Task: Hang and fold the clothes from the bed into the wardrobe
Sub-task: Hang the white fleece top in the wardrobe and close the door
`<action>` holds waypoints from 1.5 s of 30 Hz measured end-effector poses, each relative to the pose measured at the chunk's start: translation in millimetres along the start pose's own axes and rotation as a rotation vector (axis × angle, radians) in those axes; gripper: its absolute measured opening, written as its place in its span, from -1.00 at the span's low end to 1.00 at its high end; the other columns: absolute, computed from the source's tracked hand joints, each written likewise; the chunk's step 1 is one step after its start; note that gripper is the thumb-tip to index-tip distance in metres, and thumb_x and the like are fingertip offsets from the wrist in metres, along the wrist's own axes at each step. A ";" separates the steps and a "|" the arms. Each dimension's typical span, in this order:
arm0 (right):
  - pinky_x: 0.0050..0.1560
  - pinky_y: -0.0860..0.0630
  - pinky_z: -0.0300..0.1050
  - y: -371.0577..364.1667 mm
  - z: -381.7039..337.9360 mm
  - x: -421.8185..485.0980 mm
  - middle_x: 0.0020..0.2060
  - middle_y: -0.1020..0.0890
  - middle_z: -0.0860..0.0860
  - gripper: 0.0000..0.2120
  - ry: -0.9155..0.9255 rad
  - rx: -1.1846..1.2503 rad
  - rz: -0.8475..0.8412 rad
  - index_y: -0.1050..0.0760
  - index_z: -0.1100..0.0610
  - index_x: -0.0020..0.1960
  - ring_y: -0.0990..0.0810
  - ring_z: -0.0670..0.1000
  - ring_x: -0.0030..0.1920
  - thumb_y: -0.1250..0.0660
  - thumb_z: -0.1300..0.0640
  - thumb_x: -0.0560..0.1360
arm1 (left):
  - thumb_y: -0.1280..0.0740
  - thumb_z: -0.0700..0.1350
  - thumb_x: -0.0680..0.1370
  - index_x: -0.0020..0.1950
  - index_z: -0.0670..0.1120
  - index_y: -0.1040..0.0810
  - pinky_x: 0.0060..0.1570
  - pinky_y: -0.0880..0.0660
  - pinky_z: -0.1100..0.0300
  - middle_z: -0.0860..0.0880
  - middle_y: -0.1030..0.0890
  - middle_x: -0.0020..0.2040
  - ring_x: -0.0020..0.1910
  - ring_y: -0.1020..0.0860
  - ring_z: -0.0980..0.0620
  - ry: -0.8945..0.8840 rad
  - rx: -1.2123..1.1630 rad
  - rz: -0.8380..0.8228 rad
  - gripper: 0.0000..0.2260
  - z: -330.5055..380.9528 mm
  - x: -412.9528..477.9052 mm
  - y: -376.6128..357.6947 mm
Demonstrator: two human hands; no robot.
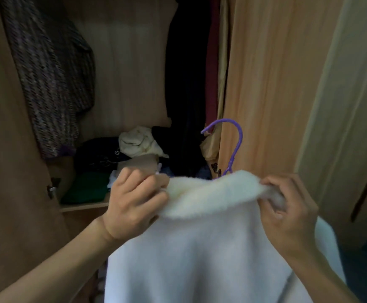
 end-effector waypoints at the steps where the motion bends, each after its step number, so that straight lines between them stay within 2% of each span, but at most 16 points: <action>1: 0.05 -0.34 -0.50 -4.6 3.2 0.0 -0.09 -0.52 -0.01 -0.82 -0.006 0.014 0.004 -0.58 0.26 -0.03 -0.48 -0.13 -0.08 -0.38 0.35 0.37 | -0.31 -0.32 0.47 -0.14 -0.11 -0.36 -0.29 -0.37 -0.05 -0.12 -0.50 0.01 -0.24 -0.51 -0.17 0.013 0.013 -0.023 -0.84 -0.4 -0.4 -1.2; 3: 0.05 -0.34 -0.49 -15.8 7.4 0.7 -0.09 -0.53 0.00 -0.80 -0.010 0.054 0.010 -0.59 0.26 -0.02 -0.49 -0.13 -0.08 -0.38 0.36 0.36 | -0.21 -0.33 0.53 -0.08 -0.14 -0.39 -0.24 -0.41 -0.03 -0.12 -0.47 0.01 -0.17 -0.51 -0.17 0.032 0.006 -0.087 -0.90 3.0 -4.6 -5.1; 5: 0.04 -0.34 -0.49 -28.5 8.6 1.7 -0.10 -0.55 0.02 -0.82 -0.008 0.099 0.005 -0.58 0.25 0.00 -0.49 -0.13 -0.09 -0.35 0.31 0.40 | -0.26 -0.29 0.55 0.05 -0.13 -0.43 -0.16 -0.45 0.01 -0.09 -0.46 0.06 -0.04 -0.50 -0.14 0.061 -0.028 -0.199 -0.88 2.8 -16.2 -11.1; 7: 0.04 -0.33 -0.51 -41.4 9.7 2.8 -0.09 -0.55 0.03 -0.83 -0.010 0.129 -0.005 -0.58 0.23 0.00 -0.48 -0.14 -0.09 -0.34 0.29 0.42 | -0.38 -0.03 0.56 0.18 -0.07 -0.46 -0.01 -0.47 0.01 -0.04 -0.45 0.15 0.09 -0.48 -0.11 0.157 -0.123 -0.366 -0.75 -7.1 -31.8 -17.5; 9: 0.05 -0.32 -0.52 -53.3 10.4 3.3 -0.08 -0.55 0.01 -0.81 -0.011 0.134 -0.005 -0.58 0.22 0.00 -0.47 -0.17 -0.07 -0.36 0.33 0.39 | -0.28 0.19 0.59 0.24 -0.05 -0.50 0.09 -0.44 0.01 0.03 -0.46 0.21 0.17 -0.46 -0.07 0.364 -0.326 -0.467 -0.62 -25.9 -43.0 -19.9; 13: 0.08 -0.32 -0.52 -80.2 2.6 7.2 -0.06 -0.51 -0.07 -0.81 0.023 0.136 -0.016 -0.57 0.22 0.00 -0.47 -0.18 -0.05 -0.40 0.33 0.39 | -0.40 0.18 0.54 0.26 0.04 -0.50 0.04 -0.48 0.11 0.14 -0.52 0.14 0.10 -0.50 0.02 0.732 -0.446 -0.457 -0.63 -84.1 -51.0 -23.6; 17: 0.10 -0.35 -0.48 -100.3 -17.8 18.0 -0.07 -0.53 -0.05 -0.84 0.068 0.135 0.034 -0.59 0.24 -0.02 -0.50 -0.14 -0.06 -0.40 0.33 0.40 | -0.43 0.34 0.42 0.24 0.09 -0.54 0.12 -0.49 0.15 0.20 -0.58 0.11 0.12 -0.54 0.17 0.901 -0.523 -0.677 -0.49 -137.5 -80.4 -41.6; 20: 0.04 -0.39 -0.43 -118.0 -34.3 31.0 -0.09 -0.55 -0.01 -0.81 0.067 0.113 0.059 -0.60 0.27 -0.04 -0.52 -0.11 -0.08 -0.44 0.44 0.39 | -0.47 0.30 0.41 0.13 0.08 -0.59 -0.05 -0.52 0.21 0.19 -0.63 -0.01 -0.01 -0.60 0.17 0.878 -0.582 -0.712 -0.58 -161.8 -91.6 -41.0; 23: -0.04 -0.41 -0.41 -141.9 -53.9 45.7 -0.11 -0.57 0.01 -0.77 0.067 0.089 0.069 -0.61 0.28 -0.04 -0.52 -0.08 -0.13 -0.49 0.48 0.35 | -0.48 0.02 0.50 0.10 0.05 -0.62 -0.08 -0.53 0.12 0.18 -0.67 -0.03 -0.02 -0.63 0.19 0.766 -0.419 -0.610 -0.80 -192.1 -94.3 -27.0; 27: -0.01 -0.43 -0.42 -179.2 -77.0 58.5 -0.06 -0.58 0.00 -0.80 0.077 0.154 0.024 -0.61 0.25 0.04 -0.55 -0.13 -0.09 -0.44 0.30 0.42 | -0.41 -0.16 0.52 0.14 0.01 -0.60 0.00 -0.56 0.04 0.14 -0.66 0.05 0.06 -0.62 0.13 0.708 -0.427 -0.518 -0.79 -222.7 -111.1 -11.9; 30: 0.00 -0.48 -0.38 -210.7 -86.3 57.9 -0.01 -0.58 -0.02 -0.72 0.052 0.203 -0.072 -0.60 0.19 0.13 -0.58 -0.13 0.01 -0.48 0.36 0.44 | -0.41 -0.29 0.46 0.06 -0.06 -0.59 -0.15 -0.55 -0.01 0.04 -0.61 -0.06 -0.08 -0.60 0.00 0.695 -0.337 -0.450 -0.78 -239.7 -125.9 -1.4; 35: 0.07 -0.47 -0.34 -252.6 -101.3 65.7 0.03 -0.55 -0.03 -0.65 0.096 0.231 -0.221 -0.57 0.14 0.14 -0.58 -0.08 0.06 -0.51 0.36 0.41 | -0.39 -0.23 0.41 0.09 -0.18 -0.63 -0.25 -0.57 -0.08 -0.09 -0.63 -0.07 -0.11 -0.61 -0.13 0.657 -0.188 -0.348 -0.74 -266.2 -131.1 16.2; 37: 0.09 -0.50 -0.27 -268.9 -101.8 69.7 0.08 -0.57 -0.06 -0.62 0.070 0.288 -0.352 -0.55 0.05 0.18 -0.59 -0.01 0.10 -0.56 0.16 0.41 | -0.39 -0.24 0.40 0.12 -0.19 -0.64 -0.23 -0.59 -0.11 -0.12 -0.64 -0.03 -0.08 -0.62 -0.18 0.668 -0.166 -0.319 -0.70 -280.6 -134.8 19.6; 40: -0.03 -0.54 -0.22 -296.6 -95.5 71.9 0.02 -0.63 -0.02 -0.56 -0.169 0.558 -0.608 -0.53 -0.04 0.20 -0.62 -0.05 0.00 -0.45 -0.22 0.43 | -0.38 -0.26 0.37 0.13 -0.22 -0.64 -0.23 -0.59 -0.14 -0.15 -0.65 -0.02 -0.08 -0.62 -0.20 0.664 -0.142 -0.295 -0.67 -295.3 -140.1 17.2; 43: -0.19 -0.42 -0.26 -314.6 -89.4 86.1 -0.20 -0.60 0.05 -0.71 -0.289 0.642 -0.649 -0.56 0.06 0.04 -0.52 -0.04 -0.24 -0.29 -0.15 0.57 | -0.39 -0.26 0.36 0.12 -0.23 -0.64 -0.27 -0.60 -0.14 -0.16 -0.65 -0.04 -0.10 -0.62 -0.20 0.617 -0.111 -0.305 -0.67 -296.5 -141.9 5.8; 45: -0.14 -0.44 -0.21 -333.1 -84.7 87.3 -0.17 -0.65 0.07 -0.76 -0.346 0.669 -0.746 -0.58 0.09 0.06 -0.55 -0.04 -0.20 -0.35 -0.07 0.56 | -0.39 -0.26 0.36 0.12 -0.25 -0.64 -0.26 -0.61 -0.17 -0.19 -0.65 -0.04 -0.09 -0.63 -0.22 0.621 -0.105 -0.299 -0.67 -298.4 -145.0 -2.1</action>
Point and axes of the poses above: each hand's wrist, its own x-axis towards the middle knuckle, its own y-axis out of the back of the hand, z = x × y, the point moved 10 cm from there along x, towards the middle knuckle
